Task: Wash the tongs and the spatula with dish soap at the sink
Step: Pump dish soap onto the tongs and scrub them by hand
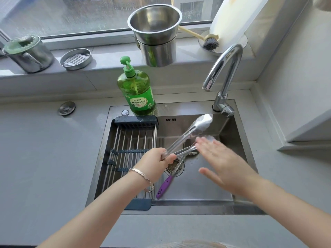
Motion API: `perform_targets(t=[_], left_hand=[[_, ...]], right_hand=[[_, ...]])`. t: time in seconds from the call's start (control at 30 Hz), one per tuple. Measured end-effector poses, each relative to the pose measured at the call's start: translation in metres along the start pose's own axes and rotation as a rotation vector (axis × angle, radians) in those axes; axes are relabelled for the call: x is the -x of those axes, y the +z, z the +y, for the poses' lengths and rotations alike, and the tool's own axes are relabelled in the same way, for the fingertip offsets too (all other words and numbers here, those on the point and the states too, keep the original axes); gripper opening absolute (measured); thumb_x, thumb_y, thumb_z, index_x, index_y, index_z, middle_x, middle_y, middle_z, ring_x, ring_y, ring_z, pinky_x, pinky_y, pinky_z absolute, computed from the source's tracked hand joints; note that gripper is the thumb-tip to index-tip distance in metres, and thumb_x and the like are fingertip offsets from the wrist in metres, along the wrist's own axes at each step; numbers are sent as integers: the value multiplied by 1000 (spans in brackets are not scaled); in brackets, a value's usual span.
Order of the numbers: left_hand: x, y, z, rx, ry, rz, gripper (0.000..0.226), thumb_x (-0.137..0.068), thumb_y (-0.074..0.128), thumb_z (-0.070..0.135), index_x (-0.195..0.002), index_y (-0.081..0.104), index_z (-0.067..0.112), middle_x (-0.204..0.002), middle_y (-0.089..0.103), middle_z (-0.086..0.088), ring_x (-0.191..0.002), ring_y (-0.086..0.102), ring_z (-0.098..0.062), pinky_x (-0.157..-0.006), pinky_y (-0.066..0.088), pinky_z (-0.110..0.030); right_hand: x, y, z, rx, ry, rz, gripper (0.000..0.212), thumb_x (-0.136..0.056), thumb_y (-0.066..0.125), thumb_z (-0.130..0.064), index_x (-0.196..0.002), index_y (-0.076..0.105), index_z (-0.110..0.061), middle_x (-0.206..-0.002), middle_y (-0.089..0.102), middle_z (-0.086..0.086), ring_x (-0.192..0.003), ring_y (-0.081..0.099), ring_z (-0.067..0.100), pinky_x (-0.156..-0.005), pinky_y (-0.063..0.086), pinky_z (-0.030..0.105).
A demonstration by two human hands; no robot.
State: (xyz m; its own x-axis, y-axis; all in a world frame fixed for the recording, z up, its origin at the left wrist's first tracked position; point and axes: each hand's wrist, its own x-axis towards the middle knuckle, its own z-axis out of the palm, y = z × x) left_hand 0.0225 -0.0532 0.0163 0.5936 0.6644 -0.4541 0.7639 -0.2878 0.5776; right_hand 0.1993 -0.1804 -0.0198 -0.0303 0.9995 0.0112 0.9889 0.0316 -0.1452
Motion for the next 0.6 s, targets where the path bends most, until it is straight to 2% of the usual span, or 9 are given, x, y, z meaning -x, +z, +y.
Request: perform_targets(t=[0.07,0.2,0.3,0.43,0.53,0.6], left_hand=[[1,1,-1,30,-11,23,31,-95,44,35,-79,50,10,-71,48,-4,-48,33,-10,-51,33,-22],[3,4,-5,82,4,23,31,-94,45,34,-85,55,6,-75,49,-9,-56,39,-16,-54,37,-23],[4,3,-8,160,-11,22,30,-94,47,33,-83,54,6,-66,46,-4,-53,37,-14,-54,38,-24],[5,3,-7,159,-13,28,32,-93,48,33,-82,55,4,-60,44,2,-51,38,-11,-54,40,-22],[5,3,-5,208,-26,34,37,-93,49,31,-90,60,-4,-60,46,3,-51,40,-11,-55,41,-22],[6,3,-3,258,-44,36,38,-93,50,29,-93,61,-7,-59,46,4,-50,40,-9,-56,41,-22]], right_hand=[[-2,-4,2,14,55,29,72,-99,12,-50,-132,49,2,-139,49,15,-132,40,22,-113,11,26],[-4,-5,-4,25,-12,18,71,-98,15,-51,-133,50,0,-139,48,14,-131,43,24,-113,15,30],[-5,-10,1,3,68,63,72,-99,13,-50,-130,52,2,-136,51,16,-129,46,27,-113,13,27],[-6,-4,-7,16,-33,79,70,-99,16,-49,-130,53,1,-136,52,14,-129,47,25,-111,21,33],[-9,-9,-1,12,45,120,72,-99,13,-49,-128,54,3,-132,55,16,-126,50,28,-112,19,31],[-9,-11,-3,-8,29,120,71,-99,15,-48,-126,55,3,-131,57,16,-124,52,28,-112,19,31]])
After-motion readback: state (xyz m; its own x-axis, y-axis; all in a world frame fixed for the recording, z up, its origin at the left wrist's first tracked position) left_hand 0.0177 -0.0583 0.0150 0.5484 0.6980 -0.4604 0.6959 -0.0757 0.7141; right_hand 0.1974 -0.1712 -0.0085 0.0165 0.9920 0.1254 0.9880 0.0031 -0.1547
